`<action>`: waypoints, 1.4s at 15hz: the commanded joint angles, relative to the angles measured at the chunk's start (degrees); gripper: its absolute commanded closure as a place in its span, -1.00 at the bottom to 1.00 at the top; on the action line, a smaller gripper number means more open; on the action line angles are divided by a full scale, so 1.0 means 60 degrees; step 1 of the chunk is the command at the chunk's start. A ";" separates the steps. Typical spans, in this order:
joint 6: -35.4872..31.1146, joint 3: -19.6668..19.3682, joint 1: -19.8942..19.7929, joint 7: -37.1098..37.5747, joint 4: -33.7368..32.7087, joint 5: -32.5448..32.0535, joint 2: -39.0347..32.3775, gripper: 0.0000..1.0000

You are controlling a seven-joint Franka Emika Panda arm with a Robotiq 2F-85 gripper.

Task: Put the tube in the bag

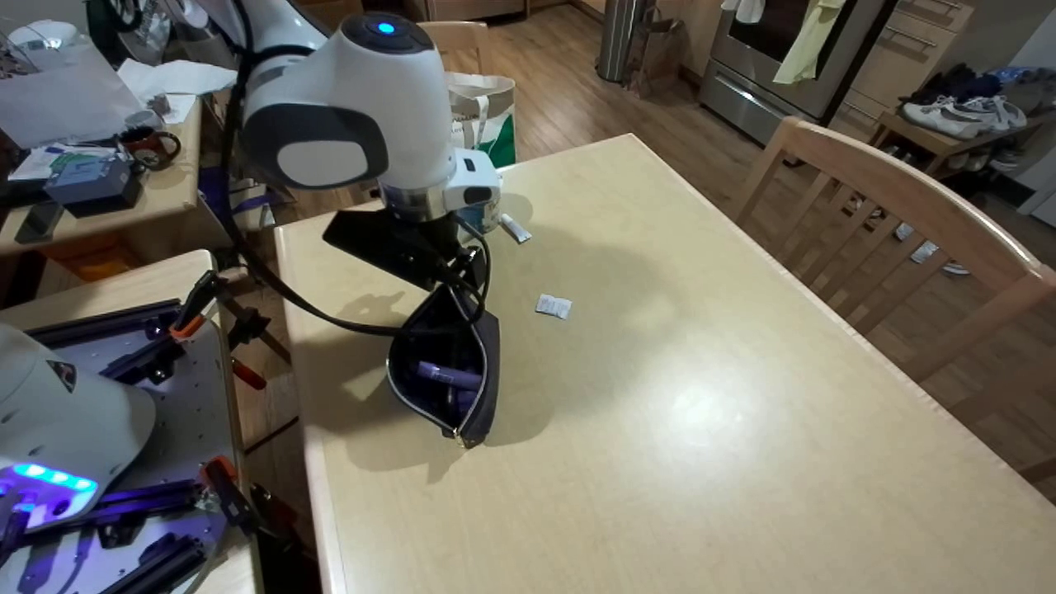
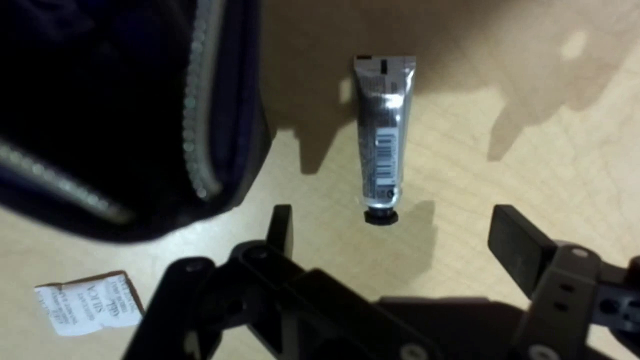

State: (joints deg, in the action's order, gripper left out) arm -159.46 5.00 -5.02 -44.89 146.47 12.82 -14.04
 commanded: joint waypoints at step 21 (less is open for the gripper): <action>0.0750 0.0674 -0.0620 0.0259 -0.0732 -0.0903 -0.0078 0.80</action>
State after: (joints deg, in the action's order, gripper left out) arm -156.81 9.32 -10.16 -44.89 140.91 9.90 -18.92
